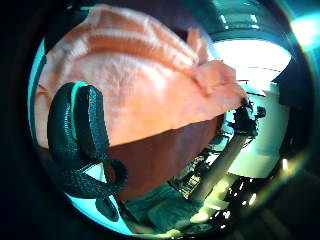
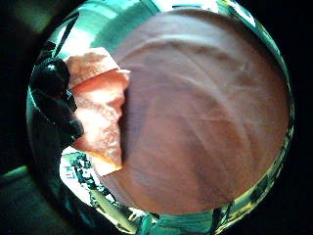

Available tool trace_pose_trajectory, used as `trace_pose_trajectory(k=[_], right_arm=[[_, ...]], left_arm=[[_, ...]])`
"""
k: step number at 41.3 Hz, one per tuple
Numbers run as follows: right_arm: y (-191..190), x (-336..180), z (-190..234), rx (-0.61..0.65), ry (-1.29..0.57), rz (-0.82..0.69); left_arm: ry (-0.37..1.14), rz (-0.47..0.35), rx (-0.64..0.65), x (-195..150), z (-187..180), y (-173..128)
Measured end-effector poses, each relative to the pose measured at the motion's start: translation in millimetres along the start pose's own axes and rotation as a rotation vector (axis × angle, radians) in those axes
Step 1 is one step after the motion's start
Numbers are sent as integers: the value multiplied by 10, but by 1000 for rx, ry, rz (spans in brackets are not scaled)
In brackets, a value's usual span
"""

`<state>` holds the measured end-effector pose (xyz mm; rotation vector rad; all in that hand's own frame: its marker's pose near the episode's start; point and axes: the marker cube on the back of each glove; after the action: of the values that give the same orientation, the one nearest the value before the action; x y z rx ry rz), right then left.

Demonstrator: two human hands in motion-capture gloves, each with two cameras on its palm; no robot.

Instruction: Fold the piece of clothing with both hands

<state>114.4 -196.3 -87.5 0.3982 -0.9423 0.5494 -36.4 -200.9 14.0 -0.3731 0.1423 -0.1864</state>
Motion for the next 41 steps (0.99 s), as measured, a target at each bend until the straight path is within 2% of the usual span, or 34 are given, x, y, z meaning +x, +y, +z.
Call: trace_pose_trajectory(k=[2,5,9,10,13,16,19,26,31,37,41], right_arm=[[103,-287,144,-32,-16,-99],[217,-593,417,-7,29,-224],[411,-935,933,-59,-51,-412],[415,-965,1081,-59,-51,-447],[413,-940,1534,-40,35,-488],[774,-1047,1858,-116,80,-517],[1061,-1092,2196,-202,71,-537],[1302,-863,2901,-281,106,-574],[1439,-633,3245,-344,150,-574],[1555,-368,3451,-385,300,-566],[1596,-326,3518,-437,356,-625]], left_arm=[[-4,3,59,-37,-317,89],[-26,18,142,-76,-723,243],[45,132,186,-32,-1036,412],[39,130,221,-66,-1061,369],[-39,43,354,-279,-1053,97],[-55,-2,391,-409,-1041,63],[-46,-19,398,-500,-1007,82],[-8,-27,427,-669,-816,6],[-11,-99,369,-734,-718,219],[80,-67,417,-840,-449,-90],[132,-77,346,-723,-442,228]])
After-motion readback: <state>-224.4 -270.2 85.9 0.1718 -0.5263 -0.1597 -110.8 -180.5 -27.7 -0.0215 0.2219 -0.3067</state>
